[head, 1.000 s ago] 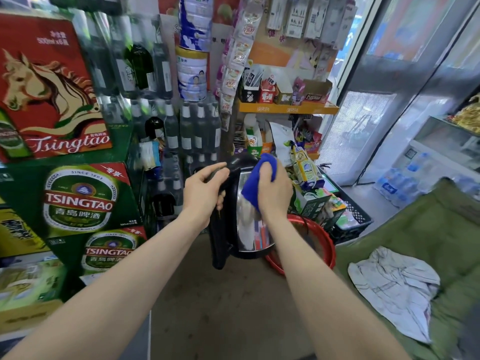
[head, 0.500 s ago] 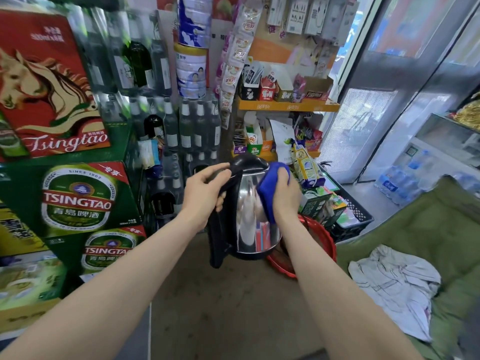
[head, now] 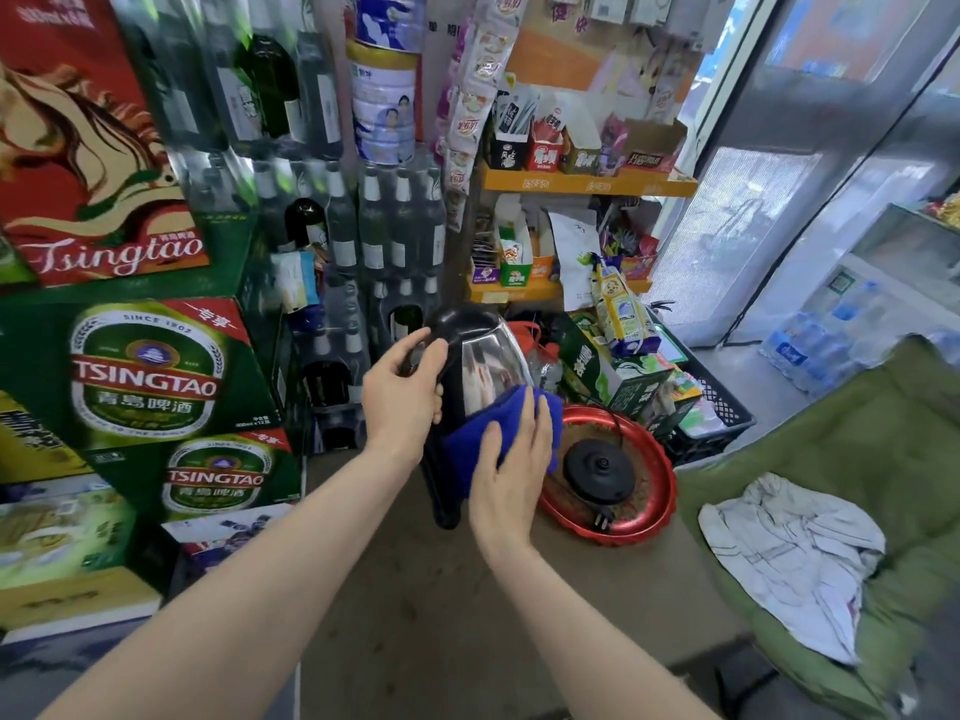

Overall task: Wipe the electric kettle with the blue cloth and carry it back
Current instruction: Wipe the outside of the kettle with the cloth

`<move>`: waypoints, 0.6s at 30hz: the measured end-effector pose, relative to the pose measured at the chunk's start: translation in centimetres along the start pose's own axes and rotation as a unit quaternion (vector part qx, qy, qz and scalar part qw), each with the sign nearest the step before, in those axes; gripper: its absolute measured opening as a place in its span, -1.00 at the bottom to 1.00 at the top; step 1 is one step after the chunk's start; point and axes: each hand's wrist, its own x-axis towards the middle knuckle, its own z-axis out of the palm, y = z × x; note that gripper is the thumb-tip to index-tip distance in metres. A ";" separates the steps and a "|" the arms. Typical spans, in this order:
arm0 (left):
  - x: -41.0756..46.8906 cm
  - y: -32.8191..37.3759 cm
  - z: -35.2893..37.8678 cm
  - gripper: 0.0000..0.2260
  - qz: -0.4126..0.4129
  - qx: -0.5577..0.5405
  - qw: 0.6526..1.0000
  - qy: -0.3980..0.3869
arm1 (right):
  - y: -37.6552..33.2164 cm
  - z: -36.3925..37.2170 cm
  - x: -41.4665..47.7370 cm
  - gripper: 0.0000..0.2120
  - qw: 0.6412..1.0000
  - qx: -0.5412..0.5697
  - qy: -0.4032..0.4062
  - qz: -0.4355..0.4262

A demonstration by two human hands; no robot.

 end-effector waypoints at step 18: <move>0.1 -16.6 -3.1 -0.59 -0.046 0.220 0.973 -0.046 | 11.7 2.8 -0.1 -0.61 0.921 0.134 -0.107 0.350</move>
